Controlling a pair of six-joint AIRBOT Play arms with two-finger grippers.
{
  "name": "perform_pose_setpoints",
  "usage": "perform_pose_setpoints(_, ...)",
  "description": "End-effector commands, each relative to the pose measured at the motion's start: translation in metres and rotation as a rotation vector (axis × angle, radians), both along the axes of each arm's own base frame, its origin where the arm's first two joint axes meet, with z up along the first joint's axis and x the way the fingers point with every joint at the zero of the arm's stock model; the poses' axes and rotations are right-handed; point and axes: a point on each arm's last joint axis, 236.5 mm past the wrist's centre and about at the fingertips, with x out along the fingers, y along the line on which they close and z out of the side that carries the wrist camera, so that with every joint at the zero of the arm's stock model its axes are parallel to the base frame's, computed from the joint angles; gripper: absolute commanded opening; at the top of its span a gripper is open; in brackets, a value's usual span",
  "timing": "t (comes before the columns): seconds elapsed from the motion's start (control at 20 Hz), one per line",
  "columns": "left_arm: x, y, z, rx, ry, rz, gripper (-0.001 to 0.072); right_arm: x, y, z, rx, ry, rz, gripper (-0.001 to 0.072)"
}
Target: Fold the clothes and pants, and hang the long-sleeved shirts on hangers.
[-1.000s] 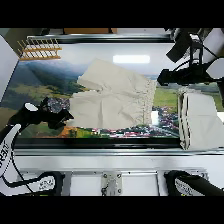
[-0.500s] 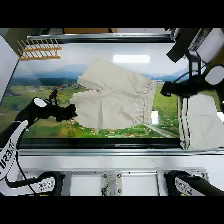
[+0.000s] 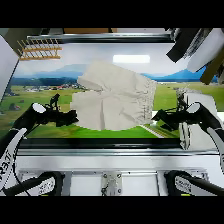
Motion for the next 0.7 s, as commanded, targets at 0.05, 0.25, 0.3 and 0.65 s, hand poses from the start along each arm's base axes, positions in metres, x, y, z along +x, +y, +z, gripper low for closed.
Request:
perform_pose_setpoints(0.05, -0.003, -0.001, -0.001, -0.002, 0.004, -0.002, 0.0004, 0.021, 0.039, -0.017, 0.058, -0.069, -0.033, 0.0681)
perform_pose_setpoints(0.25, -0.002, 0.0, -0.001, -0.001, 0.001, -0.001, 0.0004, 0.036, 0.045, -0.015, 0.029, -0.13, -0.028, 0.0491)
perform_pose_setpoints(0.3, -0.002, -0.001, -0.001, -0.001, 0.002, -0.001, 0.0003, 0.04, 0.044, -0.013, 0.021, -0.147, -0.021, 0.032)
perform_pose_setpoints(0.65, 0.069, 0.027, 0.11, 0.023, -0.302, 0.044, 0.0003, 0.075, 0.038, 0.081, -0.081, -0.392, 0.216, 0.0018)
